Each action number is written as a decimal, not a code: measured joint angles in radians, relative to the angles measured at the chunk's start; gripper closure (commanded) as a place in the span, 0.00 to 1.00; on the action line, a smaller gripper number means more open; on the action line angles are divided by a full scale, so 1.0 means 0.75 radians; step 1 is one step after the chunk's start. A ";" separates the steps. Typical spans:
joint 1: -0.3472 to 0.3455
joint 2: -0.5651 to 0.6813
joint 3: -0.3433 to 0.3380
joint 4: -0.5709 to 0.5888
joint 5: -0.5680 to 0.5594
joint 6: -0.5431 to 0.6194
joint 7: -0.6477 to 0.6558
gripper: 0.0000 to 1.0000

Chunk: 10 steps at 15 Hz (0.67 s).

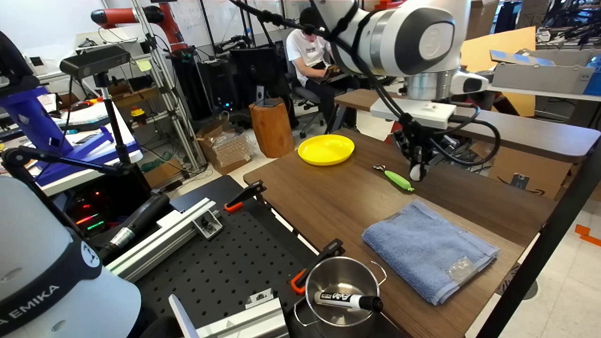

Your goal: Move the white and black ball to the left

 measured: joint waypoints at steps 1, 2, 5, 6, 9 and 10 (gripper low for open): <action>0.024 -0.045 0.004 -0.069 -0.001 0.023 0.002 0.95; 0.051 -0.089 0.006 -0.138 -0.005 0.045 0.007 0.95; 0.153 -0.217 0.012 -0.347 -0.043 0.123 0.049 0.95; 0.192 -0.253 0.013 -0.411 -0.072 0.147 0.077 0.95; 0.317 -0.336 0.011 -0.569 -0.190 0.214 0.189 0.95; 0.358 -0.351 0.010 -0.603 -0.231 0.231 0.234 0.95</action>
